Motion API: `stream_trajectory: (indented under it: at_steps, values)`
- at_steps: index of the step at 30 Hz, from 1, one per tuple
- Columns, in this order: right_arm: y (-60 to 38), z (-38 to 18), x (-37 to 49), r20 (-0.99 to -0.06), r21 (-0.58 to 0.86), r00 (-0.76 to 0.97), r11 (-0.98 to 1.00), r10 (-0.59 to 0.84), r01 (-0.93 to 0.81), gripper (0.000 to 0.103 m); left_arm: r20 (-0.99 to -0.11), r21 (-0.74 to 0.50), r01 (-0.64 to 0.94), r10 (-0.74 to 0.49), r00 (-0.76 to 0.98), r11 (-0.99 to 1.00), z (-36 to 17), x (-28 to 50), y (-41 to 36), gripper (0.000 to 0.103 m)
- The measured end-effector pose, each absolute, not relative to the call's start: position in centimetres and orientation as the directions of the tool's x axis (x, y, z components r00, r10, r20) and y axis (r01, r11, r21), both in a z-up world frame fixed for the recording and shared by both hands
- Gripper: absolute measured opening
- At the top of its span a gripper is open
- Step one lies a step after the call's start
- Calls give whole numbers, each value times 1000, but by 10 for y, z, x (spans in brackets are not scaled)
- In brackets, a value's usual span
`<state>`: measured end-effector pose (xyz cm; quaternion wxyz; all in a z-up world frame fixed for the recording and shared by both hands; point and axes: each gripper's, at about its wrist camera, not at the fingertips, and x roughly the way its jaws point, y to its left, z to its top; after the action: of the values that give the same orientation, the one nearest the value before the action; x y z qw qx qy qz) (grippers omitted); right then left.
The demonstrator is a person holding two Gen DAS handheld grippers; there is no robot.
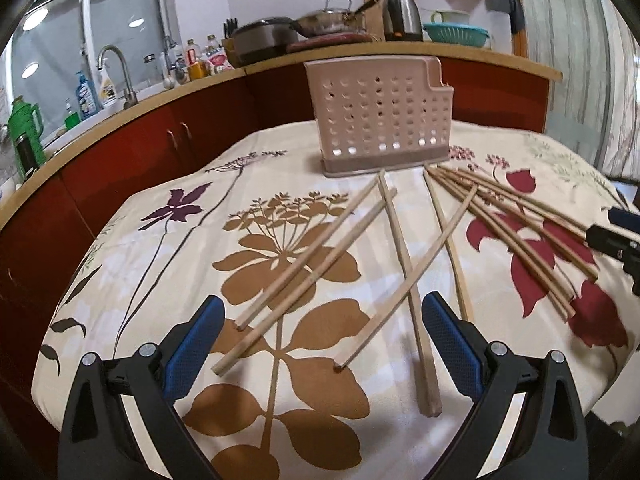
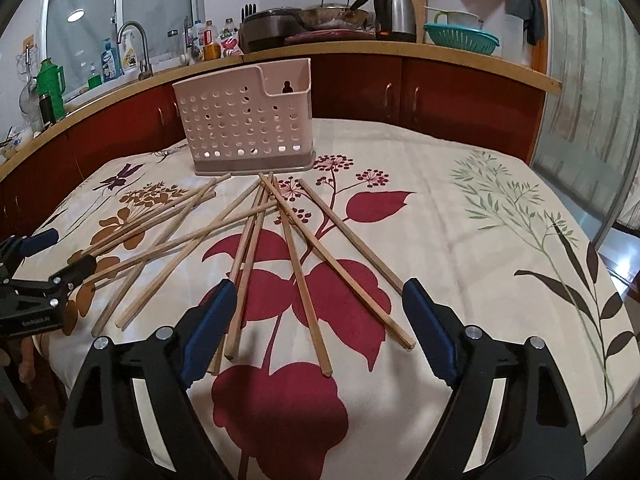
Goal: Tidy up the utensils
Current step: 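Lower the left tool toward a chopstick while the right tool approaches another chopstick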
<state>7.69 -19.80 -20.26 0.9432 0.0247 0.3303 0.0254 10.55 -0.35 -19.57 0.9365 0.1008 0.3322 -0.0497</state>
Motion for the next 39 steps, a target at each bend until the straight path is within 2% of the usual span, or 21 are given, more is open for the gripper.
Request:
stream_trajectory:
  at_steps: [3,5,6,12,19,26,32,39]
  values:
    - [-199,-205,79,-627,69,776,997,68,-32,83,-647,162,189,-40,761,969,-200,110,-7,93]
    - [-199,-207,81,-631,73,773,997,70,-31,83,-662,165,209,-49,748,964,-203,113,-9,83]
    - [-199,-207,82,-631,75,772,997,71,-31,83,-676,155,227,-64,734,961,-206,115,-9,70]
    - [-200,-210,86,-636,85,768,996,75,-27,83,-720,133,266,-91,687,955,-218,122,-10,60]
    - [-202,-214,90,-644,97,761,995,79,-21,83,-734,97,324,-152,661,941,-221,120,-12,31]
    - [-202,-218,92,-651,100,755,995,80,-19,83,-724,141,381,-167,669,914,-218,112,-20,21]
    - [-201,-220,92,-653,101,753,995,83,-22,83,-704,168,443,-207,679,881,-212,102,-31,7]
    - [-200,-220,91,-655,95,751,995,83,-27,83,-692,172,436,-206,691,883,-205,101,-33,7]
